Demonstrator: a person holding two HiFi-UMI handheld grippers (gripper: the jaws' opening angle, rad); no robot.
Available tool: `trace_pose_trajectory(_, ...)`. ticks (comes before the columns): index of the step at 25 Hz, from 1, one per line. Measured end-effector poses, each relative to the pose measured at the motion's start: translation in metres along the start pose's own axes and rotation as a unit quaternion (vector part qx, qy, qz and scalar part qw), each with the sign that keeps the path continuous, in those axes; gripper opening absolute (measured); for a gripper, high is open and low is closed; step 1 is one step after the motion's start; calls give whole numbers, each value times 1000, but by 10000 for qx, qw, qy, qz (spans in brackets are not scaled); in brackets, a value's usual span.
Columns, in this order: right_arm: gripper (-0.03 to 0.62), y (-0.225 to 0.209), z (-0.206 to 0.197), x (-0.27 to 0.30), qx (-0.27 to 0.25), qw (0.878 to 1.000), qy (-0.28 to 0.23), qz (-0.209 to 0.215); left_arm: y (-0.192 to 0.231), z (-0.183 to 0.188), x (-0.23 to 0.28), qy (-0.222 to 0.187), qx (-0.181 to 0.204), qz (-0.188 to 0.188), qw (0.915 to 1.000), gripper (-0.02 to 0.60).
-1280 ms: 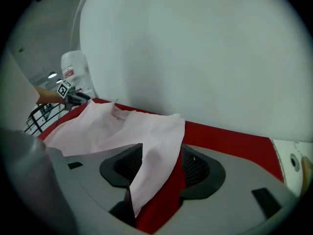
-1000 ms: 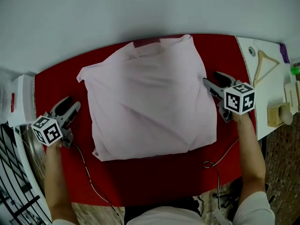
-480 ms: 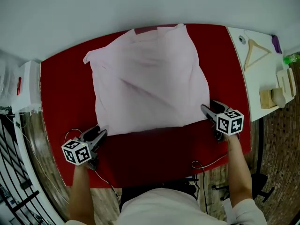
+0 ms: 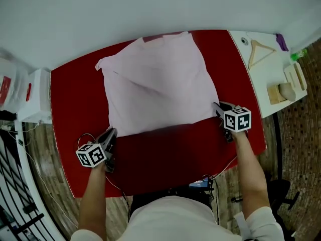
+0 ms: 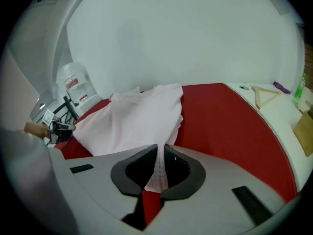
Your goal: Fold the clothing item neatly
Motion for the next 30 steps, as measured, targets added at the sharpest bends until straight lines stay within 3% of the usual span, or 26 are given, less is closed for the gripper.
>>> trace_pose_trajectory(2, 41, -3, -10, -1, 154, 9998, -55, 109, -5, -9, -9, -218, 72, -71, 9997, 14)
trace_pose_trajectory(7, 38, -16, -33, 4, 499, 9981, -93, 348, -4, -34, -17, -233, 165, 99, 9995, 14)
trace_pose_trajectory(17, 28, -14, -58, -4, 411, 9949, -2, 921, 11, -58, -42, -98, 165, 471, 9987, 12)
trace_pose_trajectory(26, 29, -10, -83, -9, 632, 9951, 278, 713, 10, -87, -50, 108, 31, 28, 9999, 12)
trace_pose_trajectory(30, 31, -9, -82, -13, 994, 9932, 17, 614, 13, -92, -50, 155, -41, -156, 9997, 12)
Point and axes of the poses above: the fingertips, and each gripper's own axes: x forward along the fingers, y to its left, z out of its top, the point moved 5 cm from there along -x, backward along the fingers, and after that the axes turned 15 degrees about y, right-handed, at the moved point
